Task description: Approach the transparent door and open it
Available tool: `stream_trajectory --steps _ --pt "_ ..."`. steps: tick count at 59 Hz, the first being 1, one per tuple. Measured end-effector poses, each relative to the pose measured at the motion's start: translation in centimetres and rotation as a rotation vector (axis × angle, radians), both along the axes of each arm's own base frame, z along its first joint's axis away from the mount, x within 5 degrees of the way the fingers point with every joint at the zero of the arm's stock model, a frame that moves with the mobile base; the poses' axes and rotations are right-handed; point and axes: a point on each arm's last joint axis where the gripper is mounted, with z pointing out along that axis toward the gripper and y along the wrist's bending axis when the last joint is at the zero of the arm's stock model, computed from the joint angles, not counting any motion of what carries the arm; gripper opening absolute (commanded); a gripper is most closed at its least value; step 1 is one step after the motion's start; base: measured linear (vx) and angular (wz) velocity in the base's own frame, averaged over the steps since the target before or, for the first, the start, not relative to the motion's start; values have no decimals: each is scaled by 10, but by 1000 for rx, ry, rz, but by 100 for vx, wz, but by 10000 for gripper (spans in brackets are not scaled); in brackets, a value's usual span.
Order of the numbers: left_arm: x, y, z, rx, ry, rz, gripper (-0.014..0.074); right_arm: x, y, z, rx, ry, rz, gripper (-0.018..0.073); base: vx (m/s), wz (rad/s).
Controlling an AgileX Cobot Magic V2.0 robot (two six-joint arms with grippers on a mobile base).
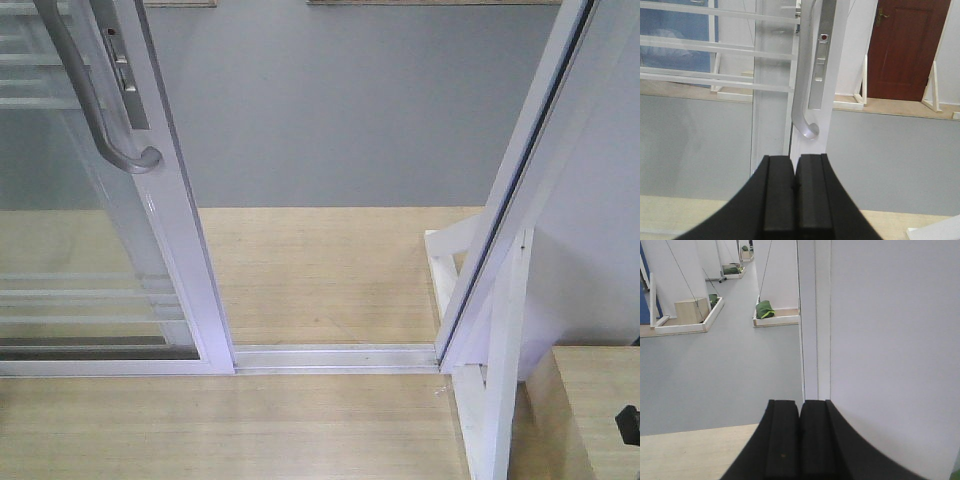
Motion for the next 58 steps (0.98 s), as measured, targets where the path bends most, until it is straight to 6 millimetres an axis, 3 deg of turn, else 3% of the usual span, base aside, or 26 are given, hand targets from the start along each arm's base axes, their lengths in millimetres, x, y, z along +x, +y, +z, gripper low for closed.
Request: stream_trajectory --steps 58 --pt "0 0 0 0 1 0 -7 0 0 0 0 -2 0 -8 0 0"
